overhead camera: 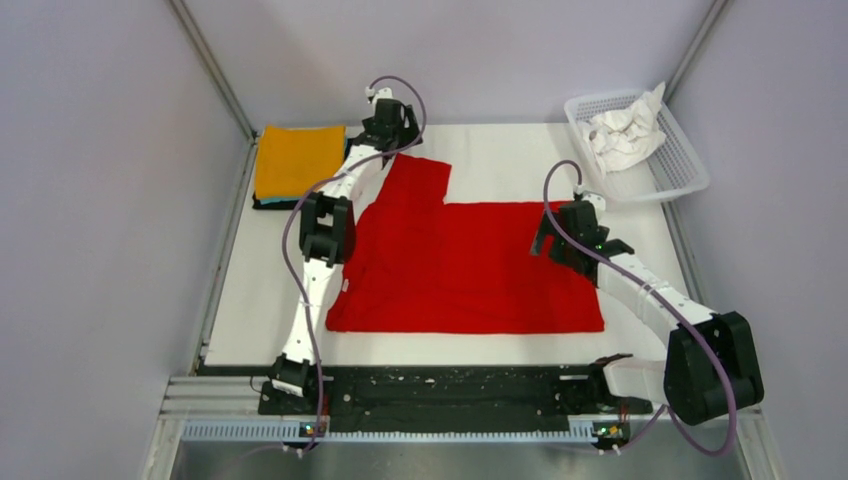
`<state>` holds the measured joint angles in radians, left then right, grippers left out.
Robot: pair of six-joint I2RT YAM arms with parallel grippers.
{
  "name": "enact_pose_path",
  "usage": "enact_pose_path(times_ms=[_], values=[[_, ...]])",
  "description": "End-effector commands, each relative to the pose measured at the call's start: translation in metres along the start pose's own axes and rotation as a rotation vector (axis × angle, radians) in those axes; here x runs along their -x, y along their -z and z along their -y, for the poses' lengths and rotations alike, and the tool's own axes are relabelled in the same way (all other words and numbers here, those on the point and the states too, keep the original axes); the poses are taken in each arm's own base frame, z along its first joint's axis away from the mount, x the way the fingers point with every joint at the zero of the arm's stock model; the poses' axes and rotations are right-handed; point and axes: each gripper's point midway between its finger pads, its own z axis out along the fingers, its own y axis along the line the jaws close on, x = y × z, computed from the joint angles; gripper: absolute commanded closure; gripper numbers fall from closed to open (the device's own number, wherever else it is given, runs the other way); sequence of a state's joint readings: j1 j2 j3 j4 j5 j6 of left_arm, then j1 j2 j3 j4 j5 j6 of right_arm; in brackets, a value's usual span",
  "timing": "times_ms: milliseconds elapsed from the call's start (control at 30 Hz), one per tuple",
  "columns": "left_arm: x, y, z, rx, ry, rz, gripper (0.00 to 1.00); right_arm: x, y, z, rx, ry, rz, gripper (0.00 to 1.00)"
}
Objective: Fold and stack the t-shirts
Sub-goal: Grab the side of the flattened tshirt furthest away from the robot with both arms
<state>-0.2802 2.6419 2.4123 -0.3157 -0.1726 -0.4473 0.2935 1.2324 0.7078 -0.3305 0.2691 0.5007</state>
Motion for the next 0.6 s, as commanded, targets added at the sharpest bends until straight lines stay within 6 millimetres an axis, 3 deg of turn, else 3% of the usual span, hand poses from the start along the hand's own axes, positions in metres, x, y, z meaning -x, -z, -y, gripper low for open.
enact_pose_path(times_ms=[0, 200, 400, 567], values=[[0.031, 0.004, 0.028, -0.081, 0.047, 0.092, 0.09, 0.027, 0.006, -0.010, 0.017, -0.024, 0.069, 0.01], [-0.014, 0.005, 0.015, -0.048, 0.062, -0.052, 0.12, 0.029, 0.010, -0.009, 0.016, -0.036, 0.084, 0.01], [-0.024, 0.007, 0.006, -0.013, 0.077, -0.096, 0.12, 0.029, 0.014, -0.009, 0.031, -0.051, 0.098, 0.01], [-0.051, 0.007, 0.016, -0.077, 0.130, -0.194, 0.16, 0.031, 0.019, -0.010, 0.049, -0.059, 0.117, 0.01]])
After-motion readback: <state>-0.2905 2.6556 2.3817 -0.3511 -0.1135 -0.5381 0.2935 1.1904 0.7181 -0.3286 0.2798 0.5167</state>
